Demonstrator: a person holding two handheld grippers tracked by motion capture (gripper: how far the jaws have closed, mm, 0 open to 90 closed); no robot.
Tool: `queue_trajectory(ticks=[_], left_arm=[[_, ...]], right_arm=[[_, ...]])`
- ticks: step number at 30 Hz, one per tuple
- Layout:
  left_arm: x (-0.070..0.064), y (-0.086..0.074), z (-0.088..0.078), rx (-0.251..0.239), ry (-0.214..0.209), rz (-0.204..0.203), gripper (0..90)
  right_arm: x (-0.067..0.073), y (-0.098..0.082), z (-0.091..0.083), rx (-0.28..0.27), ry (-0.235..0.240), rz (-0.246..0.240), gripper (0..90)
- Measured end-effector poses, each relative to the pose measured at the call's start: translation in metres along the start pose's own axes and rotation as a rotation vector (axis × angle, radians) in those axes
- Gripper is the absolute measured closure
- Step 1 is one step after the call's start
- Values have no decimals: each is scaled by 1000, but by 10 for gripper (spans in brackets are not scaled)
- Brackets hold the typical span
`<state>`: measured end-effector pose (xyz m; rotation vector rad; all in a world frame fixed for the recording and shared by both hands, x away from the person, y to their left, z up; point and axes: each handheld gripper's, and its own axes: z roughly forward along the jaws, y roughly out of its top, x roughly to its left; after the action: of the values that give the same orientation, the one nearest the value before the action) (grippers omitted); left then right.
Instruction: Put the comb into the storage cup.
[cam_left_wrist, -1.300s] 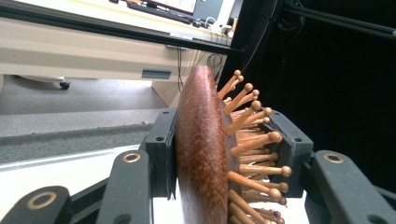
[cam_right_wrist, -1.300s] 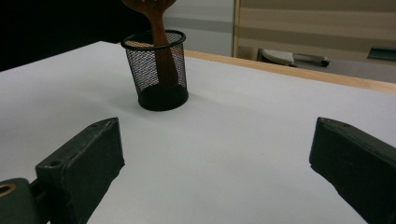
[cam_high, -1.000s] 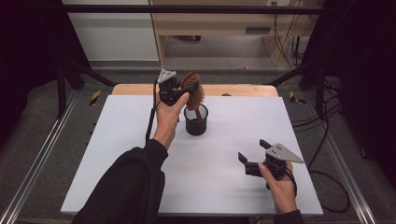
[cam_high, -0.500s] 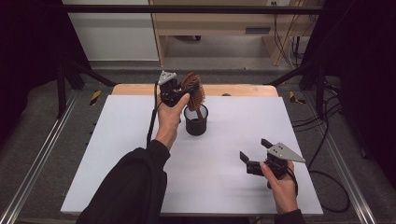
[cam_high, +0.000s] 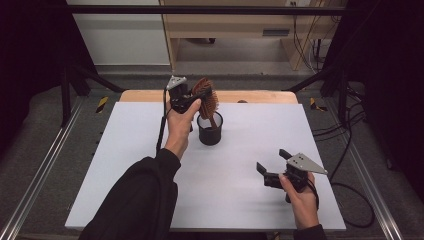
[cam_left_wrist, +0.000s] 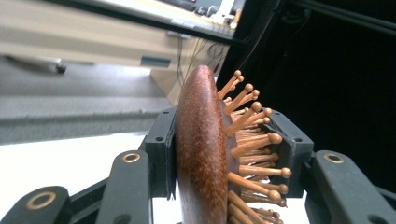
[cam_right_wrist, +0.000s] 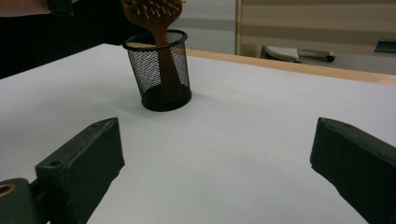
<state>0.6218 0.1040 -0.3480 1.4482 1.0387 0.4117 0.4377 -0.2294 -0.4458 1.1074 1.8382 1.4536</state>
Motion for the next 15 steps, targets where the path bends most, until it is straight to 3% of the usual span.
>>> queue_trajectory(ticks=[2, 15], left_arm=[[0, -1, 1, 4, -6, 14, 512], [7, -1, 2, 1, -14, 14, 504]], right_arm=[[0, 0, 1, 3, -5, 4, 29], [0, 1, 2, -6, -3, -9, 29]])
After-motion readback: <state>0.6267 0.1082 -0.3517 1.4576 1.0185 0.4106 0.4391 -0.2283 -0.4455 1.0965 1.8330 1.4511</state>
